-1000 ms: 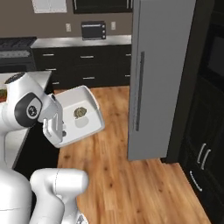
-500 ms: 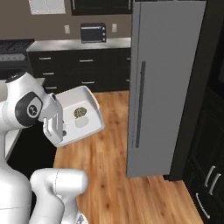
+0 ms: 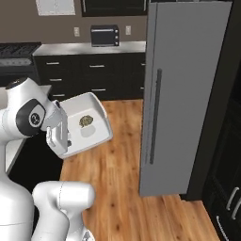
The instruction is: Place two dumplings into each of the tupperware containers and then place the containers in the fridge.
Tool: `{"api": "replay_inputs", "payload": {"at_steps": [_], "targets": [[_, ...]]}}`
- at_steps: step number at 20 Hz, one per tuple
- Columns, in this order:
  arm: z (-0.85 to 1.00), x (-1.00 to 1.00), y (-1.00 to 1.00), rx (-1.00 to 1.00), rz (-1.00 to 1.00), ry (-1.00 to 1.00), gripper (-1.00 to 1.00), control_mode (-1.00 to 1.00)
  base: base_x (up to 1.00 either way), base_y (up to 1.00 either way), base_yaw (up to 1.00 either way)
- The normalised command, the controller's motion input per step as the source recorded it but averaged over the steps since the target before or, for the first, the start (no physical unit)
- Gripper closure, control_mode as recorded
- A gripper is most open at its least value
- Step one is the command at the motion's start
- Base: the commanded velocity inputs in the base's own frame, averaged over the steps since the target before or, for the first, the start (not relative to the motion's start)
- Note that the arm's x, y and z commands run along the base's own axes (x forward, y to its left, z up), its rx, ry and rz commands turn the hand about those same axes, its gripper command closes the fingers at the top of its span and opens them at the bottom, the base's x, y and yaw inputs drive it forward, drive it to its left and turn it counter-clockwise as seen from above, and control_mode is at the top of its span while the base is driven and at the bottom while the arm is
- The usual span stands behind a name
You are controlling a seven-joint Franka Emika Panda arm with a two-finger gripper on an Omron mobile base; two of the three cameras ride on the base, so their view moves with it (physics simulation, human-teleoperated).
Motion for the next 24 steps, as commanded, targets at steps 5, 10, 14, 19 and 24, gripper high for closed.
{"api": "replay_inputs", "payload": {"at_steps": [5,10,14,19,24], "targets": [[0.00,0.00,0.00,0.00,0.00,0.00,1.00,1.00,0.84,0.76,0.00],[0.00,0.00,0.00,0.00,0.00,0.00,1.00,1.00,1.00,0.70,0.01],[0.00,0.00,0.00,0.00,0.00,0.00,1.00,1.00,1.00,0.47,0.19],[0.00,0.00,0.00,0.00,0.00,0.00,1.00,1.00,1.00,0.11,0.39],[0.00,0.00,0.00,0.00,0.00,0.00,1.00,1.00,1.00,0.00,0.43]]}}
